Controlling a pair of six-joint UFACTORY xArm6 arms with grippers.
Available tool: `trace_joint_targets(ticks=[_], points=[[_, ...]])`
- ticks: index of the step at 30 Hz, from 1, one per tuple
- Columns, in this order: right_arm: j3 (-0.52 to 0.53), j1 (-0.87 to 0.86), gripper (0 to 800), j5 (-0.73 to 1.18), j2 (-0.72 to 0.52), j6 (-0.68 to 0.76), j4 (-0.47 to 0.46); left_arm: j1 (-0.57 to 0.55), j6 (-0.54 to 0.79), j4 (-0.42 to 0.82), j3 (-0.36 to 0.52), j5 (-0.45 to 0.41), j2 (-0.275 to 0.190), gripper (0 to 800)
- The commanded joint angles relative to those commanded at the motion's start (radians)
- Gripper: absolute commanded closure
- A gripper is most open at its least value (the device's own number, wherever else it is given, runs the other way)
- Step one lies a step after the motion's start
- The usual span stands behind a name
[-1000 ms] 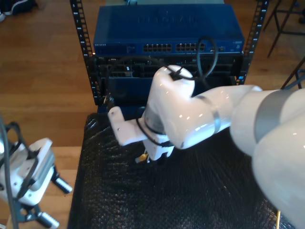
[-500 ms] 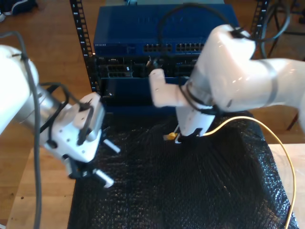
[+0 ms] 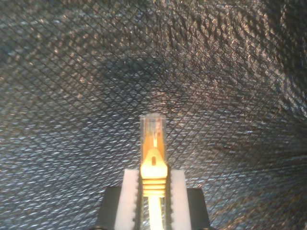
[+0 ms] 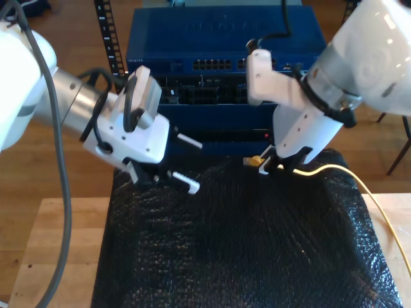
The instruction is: Grab the cable and plug it in
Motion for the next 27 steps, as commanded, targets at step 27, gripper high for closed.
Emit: trace_joint_targets(ticks=[27], points=[[-0.138,-0.077,792,0.187,-0.029,0.000,0.129,-0.091,0.005,-0.170,-0.044,-0.009,0.018,6]])
